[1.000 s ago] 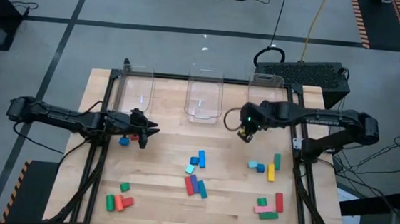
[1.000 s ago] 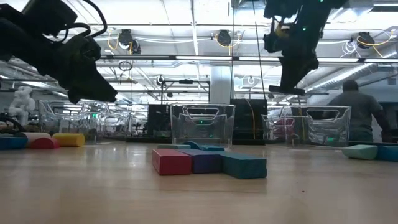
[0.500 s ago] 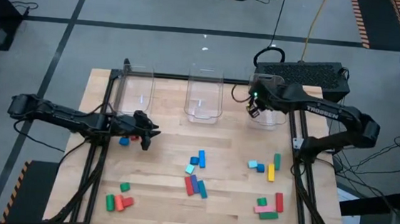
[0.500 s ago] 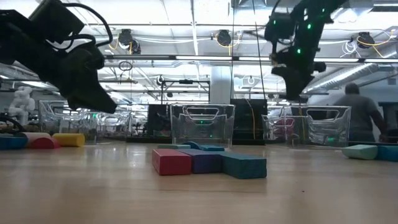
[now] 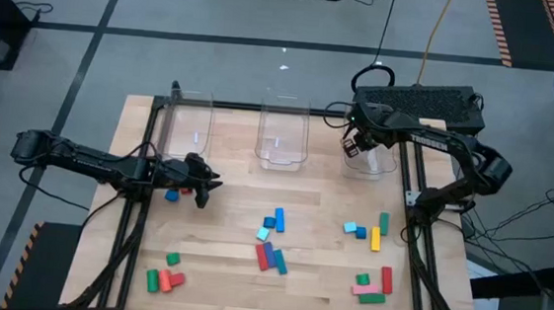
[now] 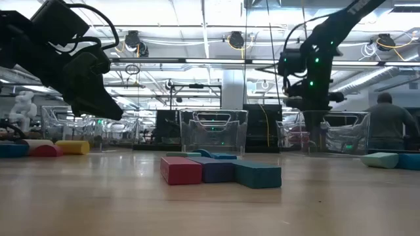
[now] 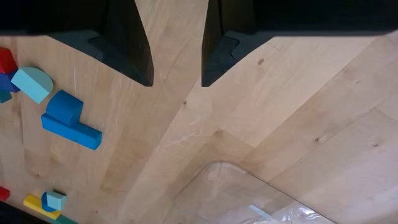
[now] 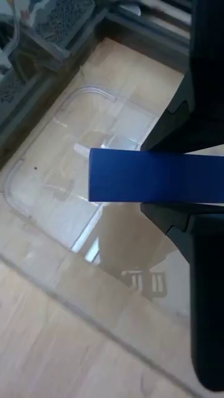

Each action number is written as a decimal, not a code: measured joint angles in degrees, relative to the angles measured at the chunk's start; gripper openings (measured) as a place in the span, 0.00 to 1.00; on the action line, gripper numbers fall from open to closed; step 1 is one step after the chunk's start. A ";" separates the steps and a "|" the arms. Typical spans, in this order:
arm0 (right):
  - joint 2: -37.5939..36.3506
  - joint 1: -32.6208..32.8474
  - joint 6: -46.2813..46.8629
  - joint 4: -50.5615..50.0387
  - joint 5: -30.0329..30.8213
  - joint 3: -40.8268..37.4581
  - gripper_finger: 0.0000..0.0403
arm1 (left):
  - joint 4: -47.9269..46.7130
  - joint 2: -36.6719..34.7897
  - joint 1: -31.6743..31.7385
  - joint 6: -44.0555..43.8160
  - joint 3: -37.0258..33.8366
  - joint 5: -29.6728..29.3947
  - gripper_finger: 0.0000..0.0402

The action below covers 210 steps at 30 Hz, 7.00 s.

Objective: Sort blocks by size
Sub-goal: Put the blue rectangular block into the right transparent bin, then put the yellow rectangular block into the right transparent bin

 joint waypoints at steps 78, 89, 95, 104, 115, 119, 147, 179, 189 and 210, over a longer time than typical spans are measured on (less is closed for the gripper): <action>-27.04 13.55 11.91 -11.66 -8.72 0.11 0.53 | -0.48 -0.02 0.00 0.00 -0.02 -0.13 0.34; -27.21 33.14 32.41 -23.21 -11.85 0.11 0.53 | -0.63 -0.02 -3.22 -1.95 -0.04 -0.04 0.34; -23.49 43.30 42.84 -25.60 -11.82 0.09 0.53 | -0.57 -0.02 -5.68 -3.02 -0.04 -0.75 0.34; -14.85 50.89 51.30 -32.27 -12.26 0.11 0.53 | -0.50 -0.02 -7.07 -3.04 -0.04 -3.54 0.34; -7.43 54.63 50.07 -32.10 -19.00 -3.93 0.53 | -0.50 -0.02 -8.20 -3.06 -0.04 -3.54 0.34; -5.99 55.97 48.60 -28.07 -24.36 -8.60 0.53 | -0.49 -0.02 -8.68 -3.06 -0.04 -3.60 0.34; -5.93 70.40 80.34 -11.87 -24.24 -15.15 0.53 | -0.52 -0.02 -8.68 -3.04 -0.04 -6.17 0.34; -4.39 69.28 72.00 -3.68 -22.39 -16.06 0.22 | -0.52 0.00 -8.68 -2.95 -0.04 -6.76 0.34; -4.61 66.10 64.39 -2.35 -20.10 -12.60 0.23 | -0.49 -0.02 -8.68 -2.95 -0.04 -7.57 0.34; -4.69 54.22 41.98 -15.95 -9.46 4.21 0.24 | -0.52 -0.02 -8.68 -2.95 -0.04 -7.78 0.34</action>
